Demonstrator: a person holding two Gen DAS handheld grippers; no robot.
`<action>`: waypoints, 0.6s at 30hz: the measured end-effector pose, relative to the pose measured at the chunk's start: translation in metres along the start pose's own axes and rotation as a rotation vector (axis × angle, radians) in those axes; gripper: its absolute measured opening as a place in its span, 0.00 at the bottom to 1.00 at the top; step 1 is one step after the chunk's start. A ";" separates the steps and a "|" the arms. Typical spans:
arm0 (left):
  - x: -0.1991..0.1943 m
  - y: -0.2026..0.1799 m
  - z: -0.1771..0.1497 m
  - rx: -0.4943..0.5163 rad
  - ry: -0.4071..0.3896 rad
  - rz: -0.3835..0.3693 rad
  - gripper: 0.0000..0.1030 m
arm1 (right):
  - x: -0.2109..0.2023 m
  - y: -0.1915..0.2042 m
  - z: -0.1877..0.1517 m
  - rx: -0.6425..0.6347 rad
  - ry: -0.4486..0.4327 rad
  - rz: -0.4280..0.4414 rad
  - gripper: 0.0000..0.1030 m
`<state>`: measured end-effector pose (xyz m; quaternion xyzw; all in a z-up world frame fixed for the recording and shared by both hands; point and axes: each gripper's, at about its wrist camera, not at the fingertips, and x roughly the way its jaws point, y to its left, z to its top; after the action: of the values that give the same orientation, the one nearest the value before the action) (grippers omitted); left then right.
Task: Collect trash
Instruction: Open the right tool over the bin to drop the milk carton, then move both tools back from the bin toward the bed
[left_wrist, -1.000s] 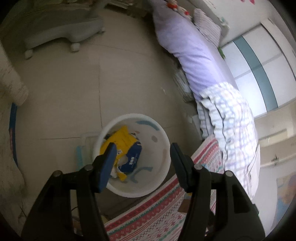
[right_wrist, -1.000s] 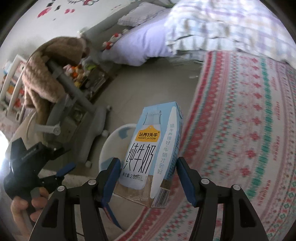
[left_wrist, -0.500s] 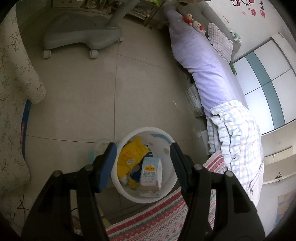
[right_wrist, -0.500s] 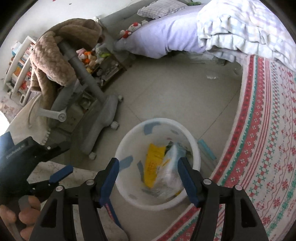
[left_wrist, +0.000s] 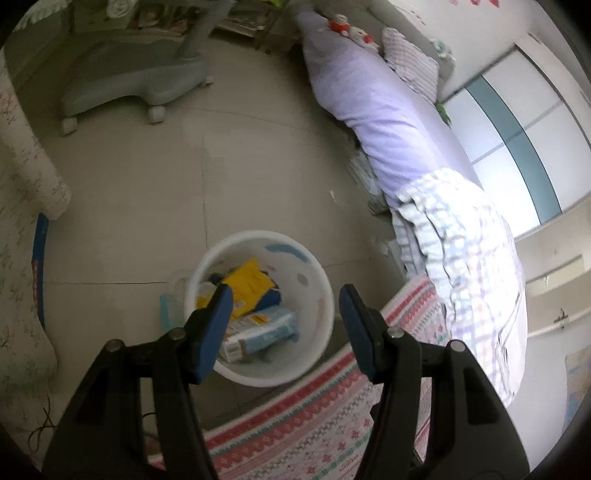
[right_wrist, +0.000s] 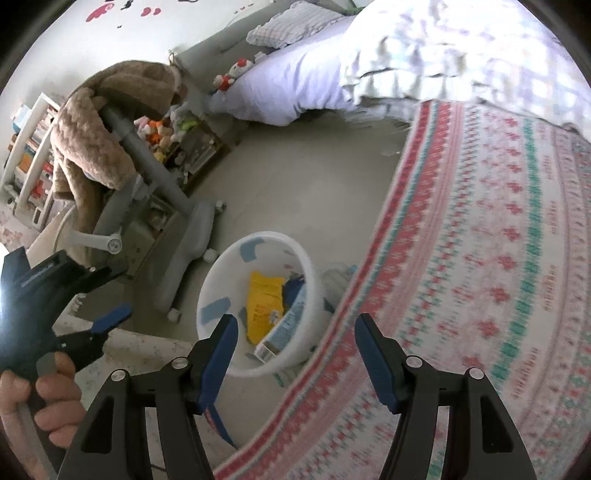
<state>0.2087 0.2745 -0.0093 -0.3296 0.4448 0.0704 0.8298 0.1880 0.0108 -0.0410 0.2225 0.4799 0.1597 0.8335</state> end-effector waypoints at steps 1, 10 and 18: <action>0.000 -0.007 -0.005 0.022 0.001 -0.003 0.58 | -0.007 -0.004 -0.001 0.004 -0.004 -0.005 0.65; -0.001 -0.097 -0.076 0.294 0.053 -0.072 0.58 | -0.109 -0.060 -0.020 0.047 -0.076 -0.066 0.65; -0.004 -0.181 -0.179 0.646 0.155 -0.200 0.60 | -0.229 -0.150 -0.042 0.166 -0.213 -0.188 0.66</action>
<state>0.1567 0.0256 0.0120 -0.0965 0.4712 -0.1809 0.8578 0.0476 -0.2174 0.0294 0.2601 0.4192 0.0164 0.8697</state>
